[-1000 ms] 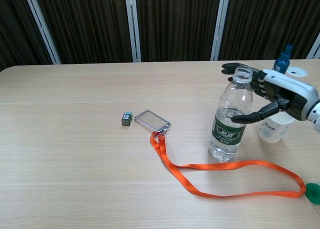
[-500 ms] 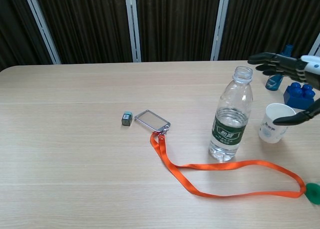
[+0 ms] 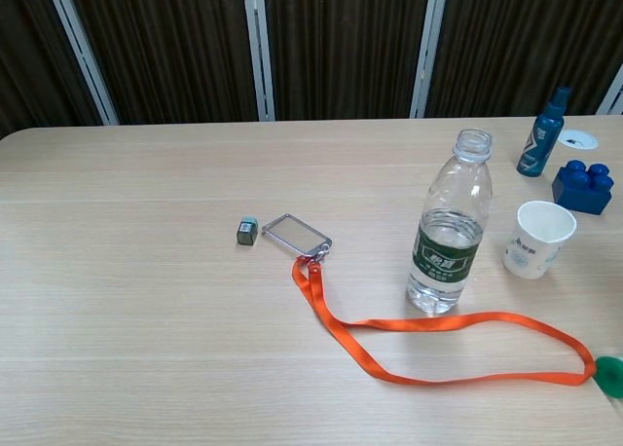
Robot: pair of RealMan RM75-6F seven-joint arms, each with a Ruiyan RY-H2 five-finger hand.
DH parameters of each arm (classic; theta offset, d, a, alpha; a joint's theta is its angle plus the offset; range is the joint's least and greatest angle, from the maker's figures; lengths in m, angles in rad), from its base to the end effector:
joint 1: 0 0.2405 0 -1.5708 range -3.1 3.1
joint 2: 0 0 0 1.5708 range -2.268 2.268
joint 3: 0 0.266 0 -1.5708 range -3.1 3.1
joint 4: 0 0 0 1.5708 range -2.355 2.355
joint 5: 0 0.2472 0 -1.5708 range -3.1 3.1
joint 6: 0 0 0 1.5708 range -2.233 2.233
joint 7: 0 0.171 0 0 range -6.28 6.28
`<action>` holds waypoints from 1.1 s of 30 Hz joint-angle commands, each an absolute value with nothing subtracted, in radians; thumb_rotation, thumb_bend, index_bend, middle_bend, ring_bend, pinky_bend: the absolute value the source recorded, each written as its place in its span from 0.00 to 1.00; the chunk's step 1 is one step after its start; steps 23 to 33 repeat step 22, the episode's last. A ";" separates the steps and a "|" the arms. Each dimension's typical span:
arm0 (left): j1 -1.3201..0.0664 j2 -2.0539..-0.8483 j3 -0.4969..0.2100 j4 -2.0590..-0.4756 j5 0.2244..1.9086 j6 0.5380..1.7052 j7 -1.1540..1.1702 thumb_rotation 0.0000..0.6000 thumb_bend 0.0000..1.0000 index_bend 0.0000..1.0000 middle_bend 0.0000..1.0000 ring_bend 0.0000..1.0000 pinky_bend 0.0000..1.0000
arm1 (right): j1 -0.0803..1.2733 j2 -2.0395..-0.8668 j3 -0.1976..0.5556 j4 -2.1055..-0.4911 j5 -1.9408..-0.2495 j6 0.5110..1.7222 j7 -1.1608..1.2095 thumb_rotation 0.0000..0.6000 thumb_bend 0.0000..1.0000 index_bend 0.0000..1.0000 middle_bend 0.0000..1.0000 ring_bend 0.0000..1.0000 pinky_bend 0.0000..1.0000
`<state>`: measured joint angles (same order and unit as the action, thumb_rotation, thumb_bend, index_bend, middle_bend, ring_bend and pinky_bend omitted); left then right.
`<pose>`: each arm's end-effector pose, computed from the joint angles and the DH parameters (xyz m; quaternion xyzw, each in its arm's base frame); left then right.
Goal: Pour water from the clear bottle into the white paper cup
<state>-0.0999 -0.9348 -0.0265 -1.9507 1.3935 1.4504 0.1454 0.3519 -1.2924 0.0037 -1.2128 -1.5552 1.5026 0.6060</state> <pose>-0.2892 0.2038 0.1507 -0.5852 -0.4278 -0.3574 0.5889 -0.3272 -0.3028 0.1076 0.5874 -0.4194 0.5506 0.4194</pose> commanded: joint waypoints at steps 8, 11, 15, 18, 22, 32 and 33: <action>-0.090 -0.985 -0.046 -1.916 1.417 1.508 0.204 1.00 0.05 0.00 0.00 0.00 0.00 | 0.218 -1.124 0.021 -1.553 -1.406 1.527 0.233 1.00 0.00 0.00 0.00 0.00 0.00; -0.085 -0.998 -0.052 -1.902 1.429 1.529 0.208 1.00 0.05 0.00 0.00 0.00 0.00 | 0.183 -1.107 0.014 -1.625 -1.392 1.549 0.146 1.00 0.00 0.00 0.00 0.00 0.00; -0.085 -0.996 -0.056 -1.892 1.433 1.529 0.189 1.00 0.05 0.00 0.00 0.00 0.00 | 0.148 -1.109 0.019 -1.671 -1.390 1.592 0.088 1.00 0.00 0.00 0.00 0.00 0.00; -0.086 -0.991 -0.057 -1.889 1.430 1.523 0.174 1.00 0.05 0.00 0.00 0.00 0.00 | 0.134 -1.116 0.023 -1.672 -1.394 1.608 0.073 1.00 0.00 0.00 0.00 0.00 0.00; -0.085 -0.981 -0.061 -1.891 1.424 1.518 0.160 1.00 0.05 0.00 0.00 0.00 0.00 | 0.121 -1.123 0.028 -1.661 -1.401 1.608 0.065 1.00 0.00 0.00 0.00 0.00 0.00; -0.085 -0.981 -0.061 -1.891 1.424 1.518 0.160 1.00 0.05 0.00 0.00 0.00 0.00 | 0.121 -1.123 0.028 -1.661 -1.401 1.608 0.065 1.00 0.00 0.00 0.00 0.00 0.00; -0.085 -0.981 -0.061 -1.891 1.424 1.518 0.160 1.00 0.05 0.00 0.00 0.00 0.00 | 0.121 -1.123 0.028 -1.661 -1.401 1.608 0.065 1.00 0.00 0.00 0.00 0.00 0.00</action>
